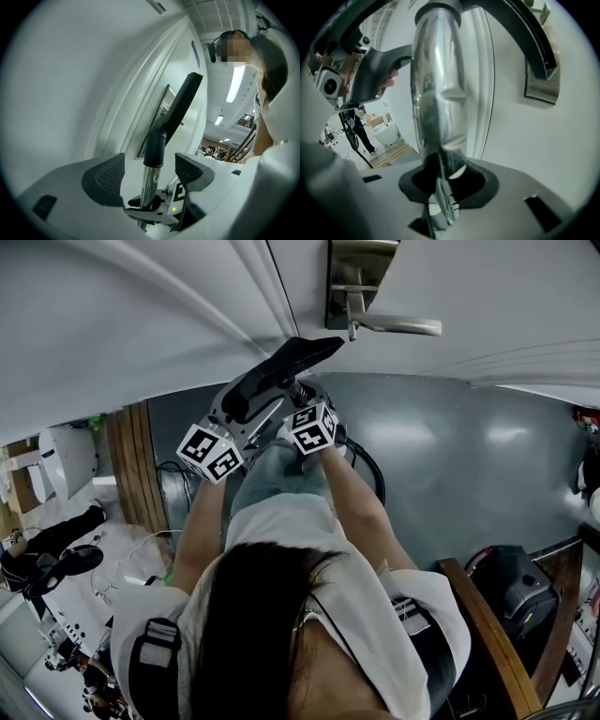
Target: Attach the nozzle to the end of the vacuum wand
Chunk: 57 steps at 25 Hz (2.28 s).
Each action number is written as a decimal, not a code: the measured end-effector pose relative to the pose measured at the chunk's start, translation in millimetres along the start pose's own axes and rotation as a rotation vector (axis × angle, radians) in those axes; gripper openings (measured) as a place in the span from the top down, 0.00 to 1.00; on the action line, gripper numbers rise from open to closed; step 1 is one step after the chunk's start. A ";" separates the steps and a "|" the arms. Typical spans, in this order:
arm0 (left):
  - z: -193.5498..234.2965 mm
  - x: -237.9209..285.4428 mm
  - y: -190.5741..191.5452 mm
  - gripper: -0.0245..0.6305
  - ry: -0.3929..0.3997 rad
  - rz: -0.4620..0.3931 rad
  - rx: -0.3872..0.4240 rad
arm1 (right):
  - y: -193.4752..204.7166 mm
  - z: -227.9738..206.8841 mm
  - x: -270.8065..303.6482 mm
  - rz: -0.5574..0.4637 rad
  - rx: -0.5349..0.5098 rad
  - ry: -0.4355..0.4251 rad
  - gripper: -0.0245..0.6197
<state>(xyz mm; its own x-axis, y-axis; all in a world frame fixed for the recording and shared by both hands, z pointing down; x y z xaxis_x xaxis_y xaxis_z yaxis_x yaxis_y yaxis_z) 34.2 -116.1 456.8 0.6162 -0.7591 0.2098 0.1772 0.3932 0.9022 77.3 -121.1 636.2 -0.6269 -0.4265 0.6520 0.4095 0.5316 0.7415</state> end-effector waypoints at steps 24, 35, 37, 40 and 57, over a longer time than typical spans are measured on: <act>19.7 -11.2 -11.5 0.47 -0.044 0.003 0.106 | -8.1 -35.4 31.4 0.034 0.044 0.058 0.79; 29.2 -6.5 -20.8 0.47 -0.046 0.005 0.142 | -12.0 -44.5 43.3 0.053 0.057 0.084 0.79; 27.4 -5.5 -17.5 0.47 -0.038 0.013 0.142 | -12.1 -45.3 42.1 0.051 0.057 0.089 0.79; 25.0 -3.0 -13.2 0.47 -0.030 0.022 0.140 | -12.0 -43.9 43.0 0.046 0.057 0.090 0.79; 34.6 3.4 -7.2 0.47 -0.057 0.040 0.135 | -21.5 -49.2 49.8 -0.058 0.175 0.048 0.54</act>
<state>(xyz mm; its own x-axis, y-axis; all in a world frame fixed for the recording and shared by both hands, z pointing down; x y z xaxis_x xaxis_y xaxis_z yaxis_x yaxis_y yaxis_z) 8.4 -139.6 464.1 0.5757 -0.7739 0.2637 0.0467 0.3531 0.9344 69.9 -189.8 660.6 -0.6122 -0.4919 0.6191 0.2498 0.6226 0.7416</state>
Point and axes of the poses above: the fingertips, and each gripper's own axes: x forward along the fingers, z to its left, y out of its underside, the point moved 2 cm from there along -x, backward along the fingers, and after that the axes turned 8 degrees about -y, right-handed, at the moved point
